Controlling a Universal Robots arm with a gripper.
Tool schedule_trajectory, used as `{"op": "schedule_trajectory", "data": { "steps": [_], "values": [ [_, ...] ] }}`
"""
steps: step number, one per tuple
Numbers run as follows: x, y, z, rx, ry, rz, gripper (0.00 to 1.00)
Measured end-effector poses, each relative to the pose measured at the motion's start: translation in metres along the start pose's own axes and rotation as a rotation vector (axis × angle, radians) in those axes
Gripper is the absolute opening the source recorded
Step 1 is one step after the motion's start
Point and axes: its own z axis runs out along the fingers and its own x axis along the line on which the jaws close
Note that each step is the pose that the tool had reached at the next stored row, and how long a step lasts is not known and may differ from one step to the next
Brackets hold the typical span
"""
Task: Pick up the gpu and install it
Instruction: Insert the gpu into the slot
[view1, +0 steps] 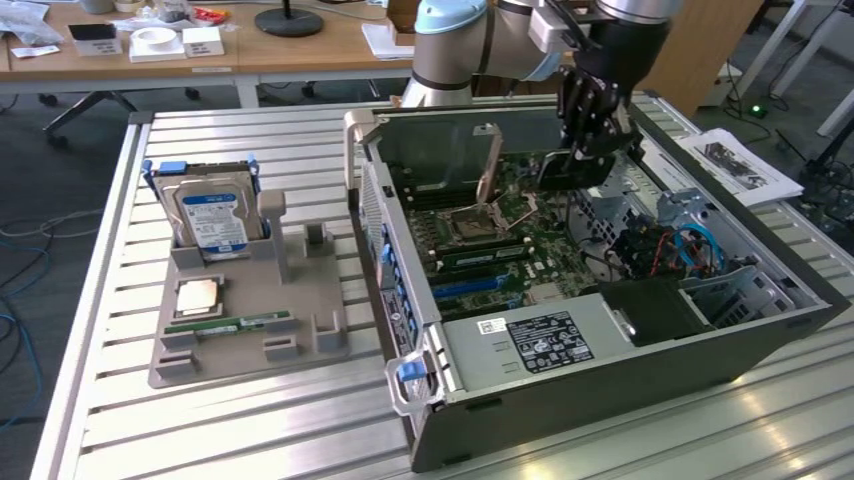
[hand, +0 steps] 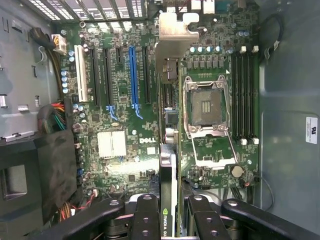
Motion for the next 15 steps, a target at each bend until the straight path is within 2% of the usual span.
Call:
{"op": "schedule_trajectory", "data": {
  "steps": [8,15],
  "values": [
    [0.0003,0.0003,0.0096,0.0000,0.0000,0.000,0.27],
    [0.0004,0.0004,0.0103,0.0000,0.0001,0.000,0.27]
  ]
}}
